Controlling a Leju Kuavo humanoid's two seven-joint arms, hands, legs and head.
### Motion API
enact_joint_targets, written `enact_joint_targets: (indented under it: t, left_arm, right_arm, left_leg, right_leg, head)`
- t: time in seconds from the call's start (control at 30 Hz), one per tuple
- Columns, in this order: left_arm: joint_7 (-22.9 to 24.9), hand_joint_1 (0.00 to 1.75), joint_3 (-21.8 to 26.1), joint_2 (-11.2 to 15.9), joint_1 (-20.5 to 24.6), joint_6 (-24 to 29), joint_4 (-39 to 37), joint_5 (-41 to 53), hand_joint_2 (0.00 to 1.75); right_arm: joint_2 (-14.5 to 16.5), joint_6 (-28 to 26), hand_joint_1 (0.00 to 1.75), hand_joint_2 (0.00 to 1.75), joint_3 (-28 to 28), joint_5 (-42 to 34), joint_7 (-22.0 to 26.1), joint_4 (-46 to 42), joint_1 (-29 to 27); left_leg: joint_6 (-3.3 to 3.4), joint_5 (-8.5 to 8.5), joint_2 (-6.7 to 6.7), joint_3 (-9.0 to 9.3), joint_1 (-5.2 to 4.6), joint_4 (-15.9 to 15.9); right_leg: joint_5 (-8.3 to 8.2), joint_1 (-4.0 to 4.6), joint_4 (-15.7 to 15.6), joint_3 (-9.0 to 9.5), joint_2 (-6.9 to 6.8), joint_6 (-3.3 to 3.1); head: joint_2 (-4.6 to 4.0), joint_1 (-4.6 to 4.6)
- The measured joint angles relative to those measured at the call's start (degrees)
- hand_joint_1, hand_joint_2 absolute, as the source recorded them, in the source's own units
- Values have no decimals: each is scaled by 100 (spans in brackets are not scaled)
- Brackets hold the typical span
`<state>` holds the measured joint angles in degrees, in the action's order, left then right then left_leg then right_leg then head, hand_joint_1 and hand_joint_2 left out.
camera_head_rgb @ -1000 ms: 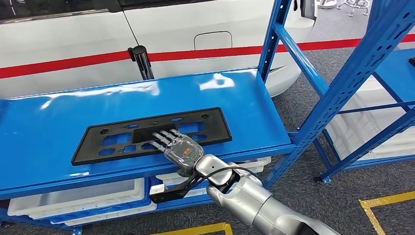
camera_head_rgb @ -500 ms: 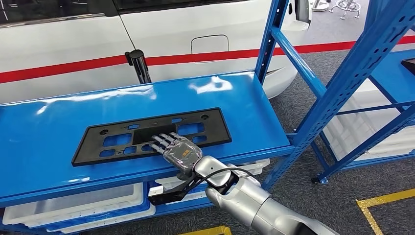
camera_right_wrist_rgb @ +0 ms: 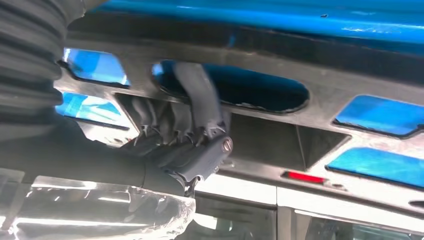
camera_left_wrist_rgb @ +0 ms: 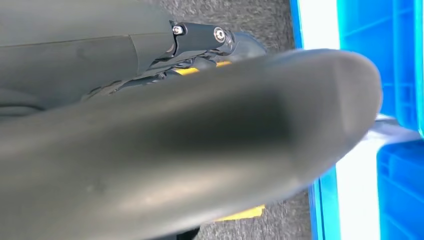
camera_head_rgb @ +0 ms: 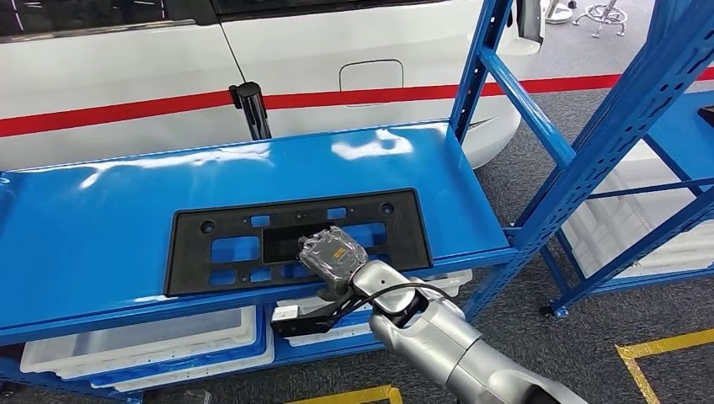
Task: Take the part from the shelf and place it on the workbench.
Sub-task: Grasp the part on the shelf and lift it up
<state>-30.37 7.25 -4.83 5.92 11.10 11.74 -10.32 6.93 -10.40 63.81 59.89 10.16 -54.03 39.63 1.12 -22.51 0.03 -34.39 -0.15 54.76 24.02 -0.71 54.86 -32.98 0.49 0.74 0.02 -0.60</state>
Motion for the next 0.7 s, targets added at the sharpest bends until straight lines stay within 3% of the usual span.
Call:
enact_joint_targets:
  t: [0.57,0.7]
  left_arm:
    - [156,0,44,0,-1,-11,0,138,0]
    - [164,0,59,0,-1,-11,0,140,0]
  right_arm:
    - [-40,-29,138,175,-103,-35,66,-46,1]
    - [-47,-33,151,175,-103,-33,70,-51,1]
  left_leg:
    - [-38,33,-17,-5,27,-1]
    - [-41,35,-17,-6,29,-1]
  right_leg:
    - [-24,12,1,-3,-12,-30]
    - [-26,14,1,-4,-12,-34]
  head:
    - [0,-1]
    - [0,-1]
